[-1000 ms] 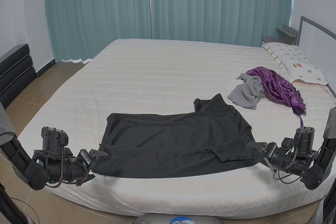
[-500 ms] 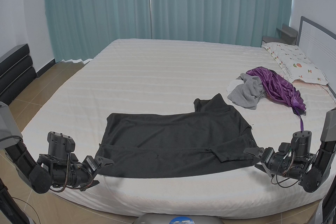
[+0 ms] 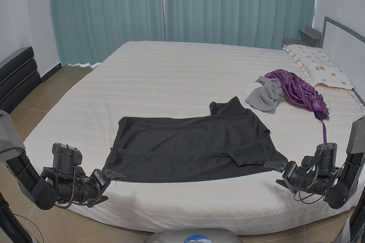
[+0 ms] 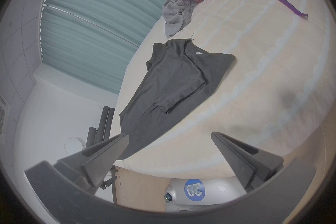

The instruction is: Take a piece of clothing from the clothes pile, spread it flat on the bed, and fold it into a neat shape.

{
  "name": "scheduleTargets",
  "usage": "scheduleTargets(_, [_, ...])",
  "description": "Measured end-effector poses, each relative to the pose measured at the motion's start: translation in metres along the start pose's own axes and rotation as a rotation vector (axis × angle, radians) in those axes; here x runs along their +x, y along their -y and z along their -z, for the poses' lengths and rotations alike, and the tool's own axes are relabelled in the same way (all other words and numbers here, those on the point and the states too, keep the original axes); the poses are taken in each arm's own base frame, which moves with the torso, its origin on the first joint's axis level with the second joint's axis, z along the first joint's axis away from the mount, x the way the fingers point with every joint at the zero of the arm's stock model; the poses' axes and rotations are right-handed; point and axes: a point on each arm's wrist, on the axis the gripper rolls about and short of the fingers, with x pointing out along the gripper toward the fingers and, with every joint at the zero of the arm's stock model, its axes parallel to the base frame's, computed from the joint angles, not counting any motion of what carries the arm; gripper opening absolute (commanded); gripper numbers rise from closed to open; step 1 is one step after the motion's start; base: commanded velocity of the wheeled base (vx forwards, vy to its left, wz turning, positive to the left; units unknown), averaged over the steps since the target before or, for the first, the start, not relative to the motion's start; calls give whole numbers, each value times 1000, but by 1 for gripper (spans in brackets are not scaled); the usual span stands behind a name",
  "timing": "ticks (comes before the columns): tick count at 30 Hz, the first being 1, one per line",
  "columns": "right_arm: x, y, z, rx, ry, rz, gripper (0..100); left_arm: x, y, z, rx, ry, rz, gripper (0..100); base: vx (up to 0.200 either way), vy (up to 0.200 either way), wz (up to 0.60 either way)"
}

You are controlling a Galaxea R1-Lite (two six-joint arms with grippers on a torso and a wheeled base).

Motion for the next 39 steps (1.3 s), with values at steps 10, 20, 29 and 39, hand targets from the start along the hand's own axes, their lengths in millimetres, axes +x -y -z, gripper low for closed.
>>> scheduleTargets(10, [3,1,2,1,-13,7,100,6,2,-3,-48,27,-15,100,0,0,0])
scheduleTargets(20, [7,4,3,6,-20,19,100,21,5,-1,-53,83,-77,100,0,0,0])
scheduleTargets(29, [10,6,4,9,-25,27,100,32,10,-8,-60,136,-90,100,0,0,0])
scheduleTargets(39, [11,7,4,9,-25,28,100,54,14,-19,-63,179,-110,100,0,0,0])
